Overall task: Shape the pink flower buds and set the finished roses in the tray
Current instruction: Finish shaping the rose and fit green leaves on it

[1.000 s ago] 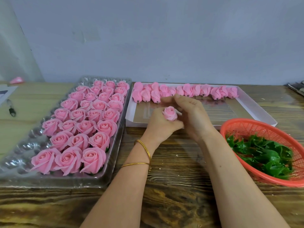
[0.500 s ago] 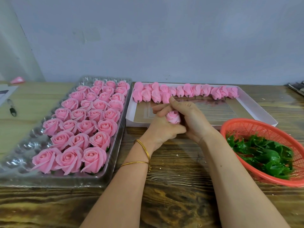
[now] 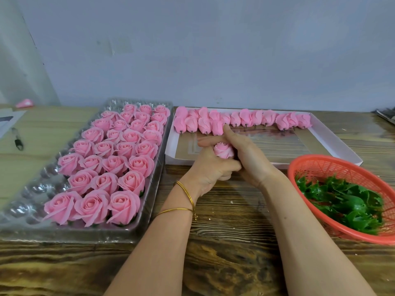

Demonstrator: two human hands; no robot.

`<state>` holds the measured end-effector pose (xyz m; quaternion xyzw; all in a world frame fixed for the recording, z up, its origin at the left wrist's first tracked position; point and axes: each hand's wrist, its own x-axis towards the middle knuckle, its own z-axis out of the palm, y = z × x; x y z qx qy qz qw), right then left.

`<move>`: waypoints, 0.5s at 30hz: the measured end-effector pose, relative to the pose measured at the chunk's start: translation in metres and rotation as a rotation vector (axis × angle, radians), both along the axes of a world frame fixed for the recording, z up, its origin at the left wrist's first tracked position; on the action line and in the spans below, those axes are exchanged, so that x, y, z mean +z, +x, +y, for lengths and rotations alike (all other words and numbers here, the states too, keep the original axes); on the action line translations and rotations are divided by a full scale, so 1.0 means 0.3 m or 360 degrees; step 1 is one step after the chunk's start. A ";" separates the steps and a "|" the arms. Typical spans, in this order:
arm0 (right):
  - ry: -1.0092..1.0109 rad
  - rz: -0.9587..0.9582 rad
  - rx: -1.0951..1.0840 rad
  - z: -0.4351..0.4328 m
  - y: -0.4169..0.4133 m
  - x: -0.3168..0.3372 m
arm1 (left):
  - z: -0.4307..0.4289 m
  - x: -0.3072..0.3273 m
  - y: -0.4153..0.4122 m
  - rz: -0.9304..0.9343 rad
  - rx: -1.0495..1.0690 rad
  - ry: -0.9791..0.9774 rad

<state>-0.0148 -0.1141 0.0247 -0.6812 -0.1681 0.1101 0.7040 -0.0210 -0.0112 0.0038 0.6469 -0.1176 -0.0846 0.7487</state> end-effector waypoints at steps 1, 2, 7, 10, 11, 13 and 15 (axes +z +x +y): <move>0.0000 0.0012 0.0007 -0.001 0.001 -0.002 | 0.000 0.002 -0.002 0.0000 -0.0002 0.0002; 0.0000 0.0024 0.0016 -0.002 0.001 -0.004 | 0.000 0.004 -0.003 -0.0006 -0.0003 0.0010; -0.0056 0.0042 0.0023 -0.007 0.014 -0.019 | -0.001 0.008 -0.007 -0.0027 0.0004 0.0052; -0.0087 0.0059 -0.0095 -0.008 0.021 -0.032 | -0.001 0.006 -0.007 -0.0119 0.0049 0.0112; -0.0072 0.0054 -0.0151 -0.007 0.023 -0.035 | 0.001 0.001 -0.002 -0.0194 0.0112 0.0164; -0.0045 -0.0006 -0.0292 -0.003 0.024 -0.039 | 0.003 -0.008 0.011 -0.0378 0.0292 0.0308; -0.0028 -0.0074 -0.0425 -0.002 0.026 -0.038 | 0.004 -0.011 0.018 -0.0496 0.0397 0.0373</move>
